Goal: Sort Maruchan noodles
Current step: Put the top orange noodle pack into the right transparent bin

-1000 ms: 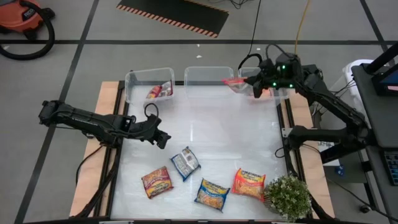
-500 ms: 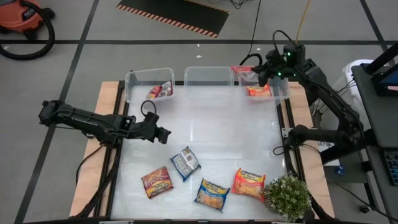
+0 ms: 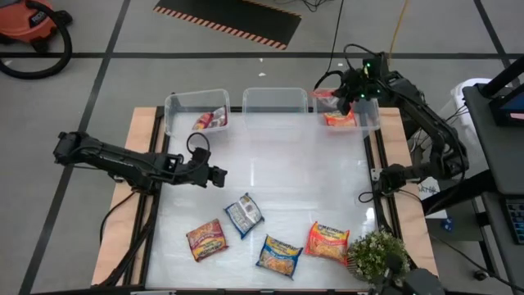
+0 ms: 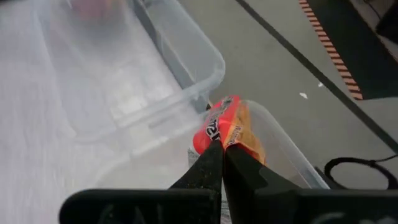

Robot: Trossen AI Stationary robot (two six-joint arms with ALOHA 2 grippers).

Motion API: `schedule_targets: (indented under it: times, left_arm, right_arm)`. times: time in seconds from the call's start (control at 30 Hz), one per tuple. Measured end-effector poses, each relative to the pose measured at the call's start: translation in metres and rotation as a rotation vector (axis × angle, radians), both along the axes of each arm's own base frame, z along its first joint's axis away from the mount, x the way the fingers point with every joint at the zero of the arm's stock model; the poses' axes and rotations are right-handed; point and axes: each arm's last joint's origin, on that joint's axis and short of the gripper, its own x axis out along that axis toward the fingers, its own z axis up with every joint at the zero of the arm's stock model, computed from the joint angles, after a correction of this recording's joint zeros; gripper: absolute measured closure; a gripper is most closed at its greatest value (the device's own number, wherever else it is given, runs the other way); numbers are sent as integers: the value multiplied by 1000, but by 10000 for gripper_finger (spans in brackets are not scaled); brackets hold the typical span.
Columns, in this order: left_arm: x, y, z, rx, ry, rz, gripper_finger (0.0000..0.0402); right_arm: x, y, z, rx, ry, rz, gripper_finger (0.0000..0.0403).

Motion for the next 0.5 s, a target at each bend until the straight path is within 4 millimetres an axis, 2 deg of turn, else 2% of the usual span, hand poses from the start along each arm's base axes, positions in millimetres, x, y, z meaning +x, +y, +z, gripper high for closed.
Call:
schedule_targets:
  times: [0.33,0.5]
  left_arm:
    - [25,-4,-8,-23,-84,-14,259]
    - [28,-7,-10,-4,-79,-59,259]
  right_arm:
    - [1,-10,-20,81,74,10,401]
    - [-1,-7,-16,52,94,-23,385]
